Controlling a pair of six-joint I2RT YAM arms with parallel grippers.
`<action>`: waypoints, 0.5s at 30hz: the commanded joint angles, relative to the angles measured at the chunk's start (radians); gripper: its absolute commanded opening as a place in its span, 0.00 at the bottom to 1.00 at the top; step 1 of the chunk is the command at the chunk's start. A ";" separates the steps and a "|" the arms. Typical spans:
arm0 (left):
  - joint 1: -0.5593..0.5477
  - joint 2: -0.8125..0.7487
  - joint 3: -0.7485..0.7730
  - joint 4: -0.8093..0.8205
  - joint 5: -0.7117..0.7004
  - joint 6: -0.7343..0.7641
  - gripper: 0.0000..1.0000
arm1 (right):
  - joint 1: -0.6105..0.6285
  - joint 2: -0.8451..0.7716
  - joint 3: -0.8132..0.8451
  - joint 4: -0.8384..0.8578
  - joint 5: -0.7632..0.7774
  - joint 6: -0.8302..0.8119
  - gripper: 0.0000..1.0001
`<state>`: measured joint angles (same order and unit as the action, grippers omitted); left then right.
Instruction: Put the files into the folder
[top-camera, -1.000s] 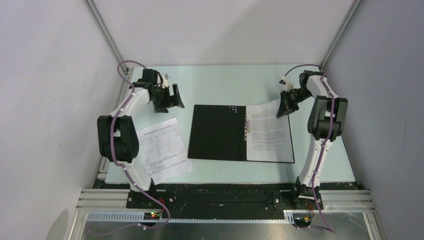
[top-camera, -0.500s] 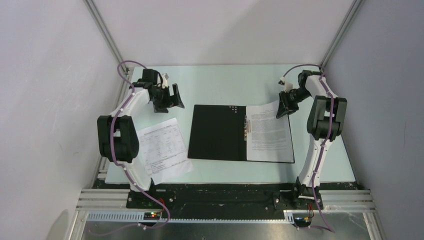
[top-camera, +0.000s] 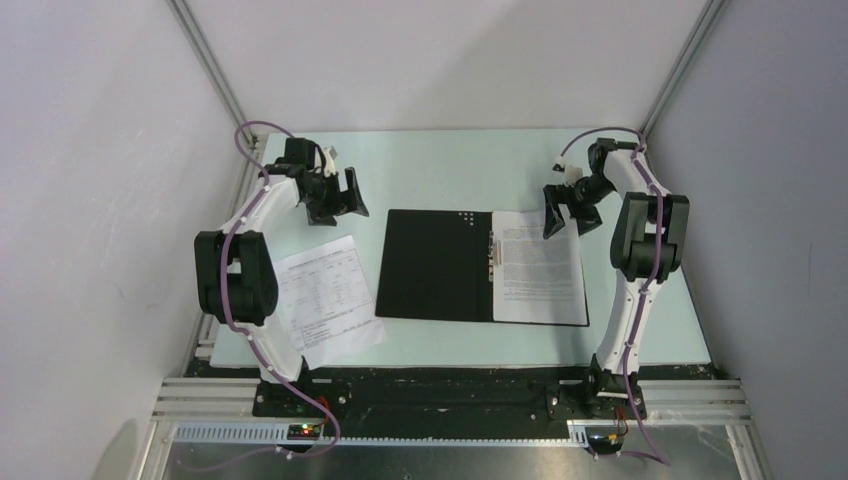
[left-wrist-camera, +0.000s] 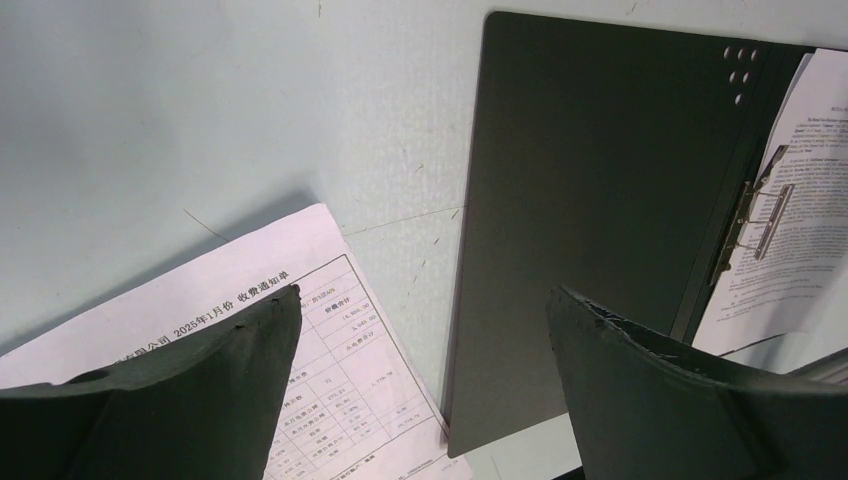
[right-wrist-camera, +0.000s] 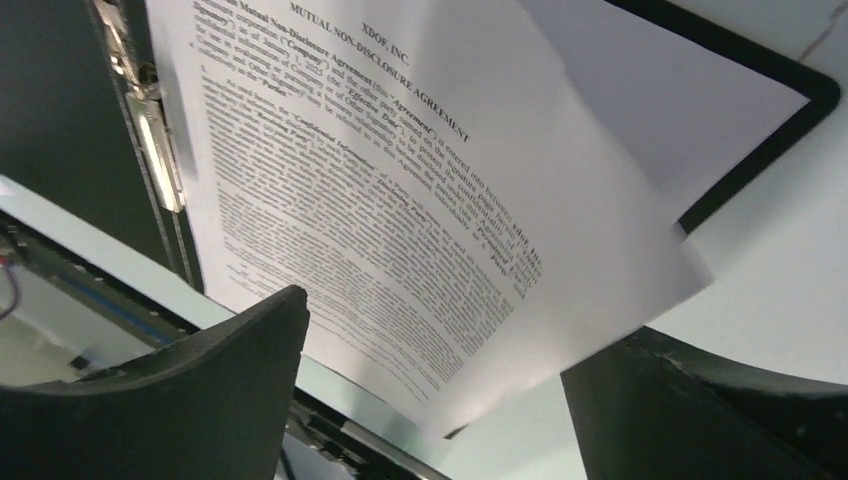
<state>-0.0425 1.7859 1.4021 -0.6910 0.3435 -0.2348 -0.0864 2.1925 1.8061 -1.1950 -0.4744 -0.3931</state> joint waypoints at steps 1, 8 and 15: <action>0.003 -0.055 -0.007 0.006 -0.016 0.016 0.97 | 0.013 -0.106 -0.006 0.035 0.131 0.045 0.97; 0.009 -0.131 -0.031 -0.007 -0.207 0.018 1.00 | 0.000 -0.166 -0.011 0.068 0.245 0.064 1.00; 0.117 -0.377 -0.202 -0.013 -0.333 -0.061 1.00 | 0.036 -0.282 0.008 0.161 0.122 -0.012 0.99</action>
<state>-0.0059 1.5677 1.2758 -0.7029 0.1196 -0.2405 -0.0925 2.0335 1.7920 -1.1179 -0.2775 -0.3546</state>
